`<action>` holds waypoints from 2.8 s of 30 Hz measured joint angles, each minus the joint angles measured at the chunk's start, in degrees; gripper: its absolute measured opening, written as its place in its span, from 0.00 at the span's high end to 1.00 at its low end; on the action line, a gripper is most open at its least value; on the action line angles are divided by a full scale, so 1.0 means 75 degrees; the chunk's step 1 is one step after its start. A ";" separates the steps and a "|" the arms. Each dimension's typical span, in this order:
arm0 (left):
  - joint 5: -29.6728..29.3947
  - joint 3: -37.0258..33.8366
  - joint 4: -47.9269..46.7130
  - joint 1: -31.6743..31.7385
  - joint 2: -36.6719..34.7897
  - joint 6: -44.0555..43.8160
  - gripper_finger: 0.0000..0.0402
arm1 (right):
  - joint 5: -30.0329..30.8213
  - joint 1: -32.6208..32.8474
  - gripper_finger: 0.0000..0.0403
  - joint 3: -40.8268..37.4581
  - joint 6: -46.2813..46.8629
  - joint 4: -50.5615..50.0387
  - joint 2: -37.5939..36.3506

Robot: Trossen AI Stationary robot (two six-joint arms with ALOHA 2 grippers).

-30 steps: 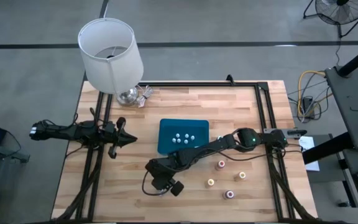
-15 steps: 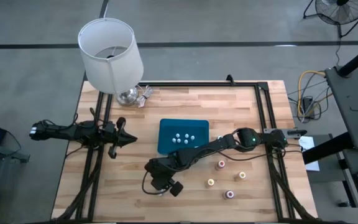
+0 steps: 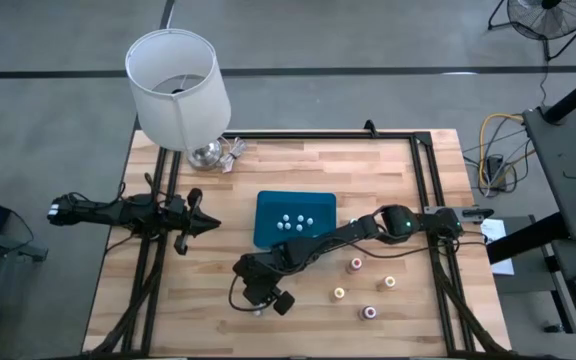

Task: Pick & Place food coloring
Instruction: Put the small orange food coloring bottle into the blue bin

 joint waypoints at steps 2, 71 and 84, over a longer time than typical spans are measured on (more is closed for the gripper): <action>0.0000 0.0000 0.0002 -0.0002 0.0000 0.0003 1.00 | 0.0000 0.0003 0.65 -0.0006 0.0003 0.0003 0.0000; 0.0001 0.0002 0.0002 -0.0003 0.0000 0.0001 1.00 | -0.0257 0.0003 0.97 -0.0306 0.0003 0.0408 -0.0012; 0.0000 0.0001 0.0000 0.0000 0.0000 0.0002 1.00 | -0.0223 -0.0006 0.85 -0.0321 -0.0029 0.0393 -0.0012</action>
